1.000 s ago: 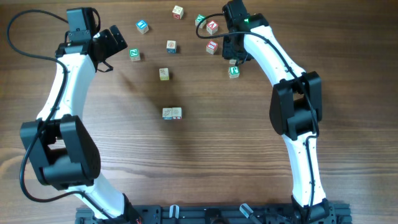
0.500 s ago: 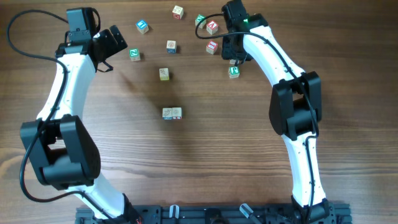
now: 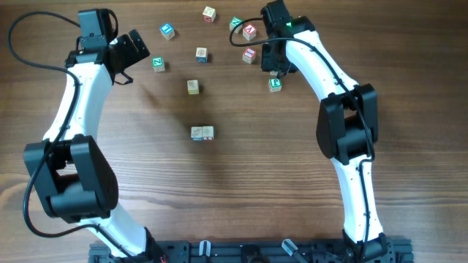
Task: Form a horizontal line
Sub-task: 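Lower the right gripper over the yellow-lettered B block and close, then carry the yellow B block down beside the right end of the row, then set the yellow B block down against the row and open the right gripper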
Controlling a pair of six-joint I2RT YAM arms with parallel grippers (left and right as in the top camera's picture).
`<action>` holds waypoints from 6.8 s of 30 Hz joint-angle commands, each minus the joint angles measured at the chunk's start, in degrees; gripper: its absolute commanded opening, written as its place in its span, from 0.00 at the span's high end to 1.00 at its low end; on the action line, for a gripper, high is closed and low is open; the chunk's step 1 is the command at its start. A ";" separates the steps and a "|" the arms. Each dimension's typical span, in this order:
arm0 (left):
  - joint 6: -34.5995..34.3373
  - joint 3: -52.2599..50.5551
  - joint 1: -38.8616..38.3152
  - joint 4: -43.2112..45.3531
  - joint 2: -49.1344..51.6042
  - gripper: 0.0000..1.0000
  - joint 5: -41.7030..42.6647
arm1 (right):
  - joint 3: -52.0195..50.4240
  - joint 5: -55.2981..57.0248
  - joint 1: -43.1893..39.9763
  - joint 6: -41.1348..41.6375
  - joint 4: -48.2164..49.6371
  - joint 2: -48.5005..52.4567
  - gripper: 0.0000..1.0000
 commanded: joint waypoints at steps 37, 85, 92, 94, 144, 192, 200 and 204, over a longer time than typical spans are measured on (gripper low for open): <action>0.28 0.15 -0.09 0.15 -0.11 0.00 0.09 | 0.00 -0.59 0.85 -2.10 -1.49 -17.16 0.72; 0.28 0.15 -0.09 0.15 -0.11 0.00 0.09 | -30.51 -9.75 14.21 12.57 8.79 -18.23 0.02; 0.28 0.15 -0.09 0.15 -0.11 0.00 0.09 | -30.51 -10.99 13.55 16.13 7.76 -18.23 0.81; 0.28 0.15 -0.09 0.15 -0.11 0.00 0.09 | -30.51 -12.76 13.57 15.78 6.01 -18.23 0.96; 0.31 0.15 -0.09 0.15 -0.11 0.00 0.09 | -34.25 -19.26 20.28 25.16 8.79 -18.23 0.96; 0.28 0.15 -0.09 0.15 -0.11 0.00 0.09 | -34.25 -7.76 20.26 20.57 9.18 -18.23 0.95; 0.28 0.15 -0.09 0.15 -0.11 0.00 0.09 | -34.25 -4.15 15.65 18.69 8.22 -18.23 0.83; 0.28 0.15 -0.09 0.15 -0.11 0.00 0.09 | -34.25 -4.13 15.50 17.46 8.72 -18.23 0.71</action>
